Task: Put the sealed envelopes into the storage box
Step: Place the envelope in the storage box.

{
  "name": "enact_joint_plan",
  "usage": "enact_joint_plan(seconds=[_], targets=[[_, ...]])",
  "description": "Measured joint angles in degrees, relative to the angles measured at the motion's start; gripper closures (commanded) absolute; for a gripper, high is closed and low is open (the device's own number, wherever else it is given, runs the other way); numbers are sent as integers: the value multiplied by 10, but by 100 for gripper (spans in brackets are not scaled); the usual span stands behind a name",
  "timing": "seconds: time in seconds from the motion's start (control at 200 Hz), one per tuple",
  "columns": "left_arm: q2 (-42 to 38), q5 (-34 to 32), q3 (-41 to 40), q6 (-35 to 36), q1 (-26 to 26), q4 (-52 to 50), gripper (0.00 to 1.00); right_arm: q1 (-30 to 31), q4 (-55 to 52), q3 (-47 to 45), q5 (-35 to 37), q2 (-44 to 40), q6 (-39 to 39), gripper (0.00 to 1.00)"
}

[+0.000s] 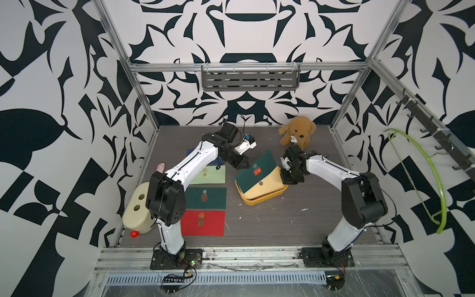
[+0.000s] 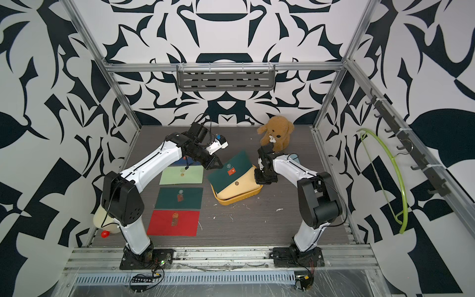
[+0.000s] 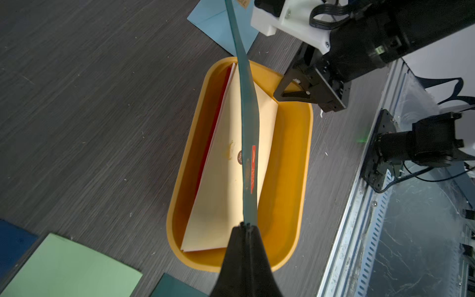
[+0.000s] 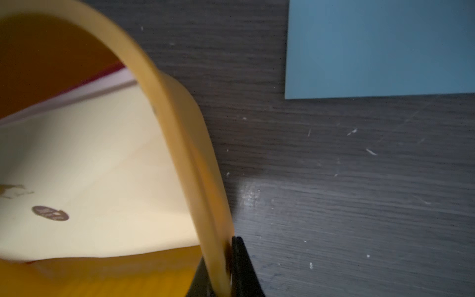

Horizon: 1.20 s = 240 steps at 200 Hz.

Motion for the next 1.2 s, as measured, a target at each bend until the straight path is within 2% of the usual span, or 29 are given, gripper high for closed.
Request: enact_joint_plan(seconds=[0.43,0.93,1.015,1.045,1.15,1.2], targets=[[69,-21,42,77,-19,-61,100,7,-2,0,0,0,-11,88],[120,-56,78,96,-38,-83,100,18,-9,9,2,0,-13,88],[123,-70,81,93,-40,-83,92,18,-9,9,2,0,-12,88],[124,-77,82,91,-40,-83,85,18,-9,9,2,0,-12,88],[124,-105,89,78,-40,-79,73,18,-8,9,2,0,-10,88],[124,-118,94,76,-40,-72,70,18,-7,9,2,0,-8,88]])
